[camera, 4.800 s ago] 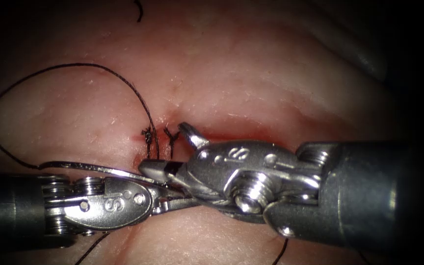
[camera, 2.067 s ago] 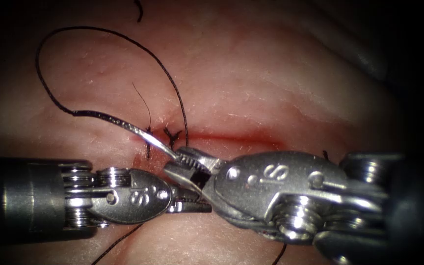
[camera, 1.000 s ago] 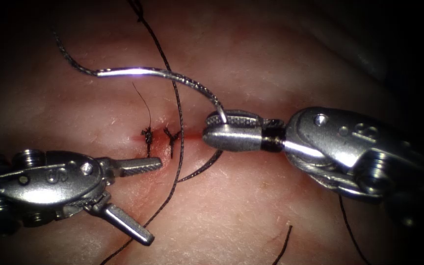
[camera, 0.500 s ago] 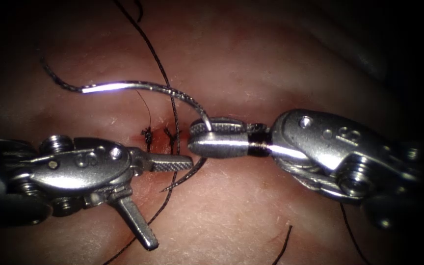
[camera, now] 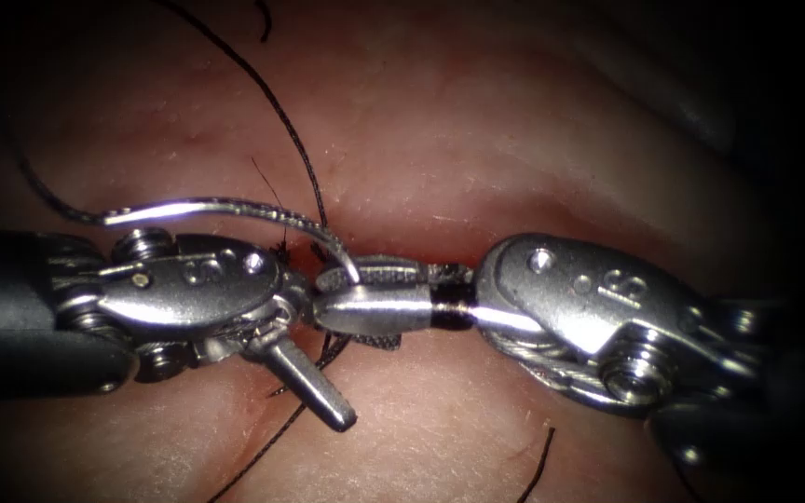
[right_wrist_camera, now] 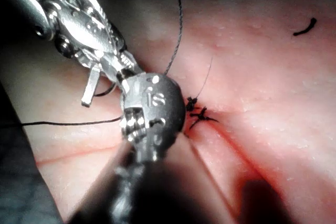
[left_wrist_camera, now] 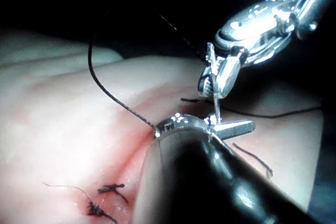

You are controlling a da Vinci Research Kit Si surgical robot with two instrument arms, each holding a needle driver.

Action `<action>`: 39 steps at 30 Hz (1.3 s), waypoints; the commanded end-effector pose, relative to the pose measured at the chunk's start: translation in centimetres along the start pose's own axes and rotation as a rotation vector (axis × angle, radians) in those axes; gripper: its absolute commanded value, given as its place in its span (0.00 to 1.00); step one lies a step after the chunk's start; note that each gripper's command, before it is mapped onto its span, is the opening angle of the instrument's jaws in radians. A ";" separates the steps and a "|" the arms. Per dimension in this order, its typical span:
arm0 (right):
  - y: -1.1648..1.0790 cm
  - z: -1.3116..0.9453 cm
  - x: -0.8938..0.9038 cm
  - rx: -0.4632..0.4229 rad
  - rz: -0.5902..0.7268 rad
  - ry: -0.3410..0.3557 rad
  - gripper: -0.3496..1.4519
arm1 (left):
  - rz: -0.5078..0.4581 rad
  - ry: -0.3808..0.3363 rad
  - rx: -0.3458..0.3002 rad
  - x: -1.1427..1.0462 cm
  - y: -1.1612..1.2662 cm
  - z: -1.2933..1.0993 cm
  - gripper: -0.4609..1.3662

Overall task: Wound Closure
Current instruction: Hand the needle back to the left to adjust grip, then pass the needle from the left to the right gripper.

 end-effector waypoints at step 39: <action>0.08 -0.35 0.36 -0.487 -0.216 -0.220 0.74 | -0.462 0.085 0.482 -0.17 -0.12 0.30 0.06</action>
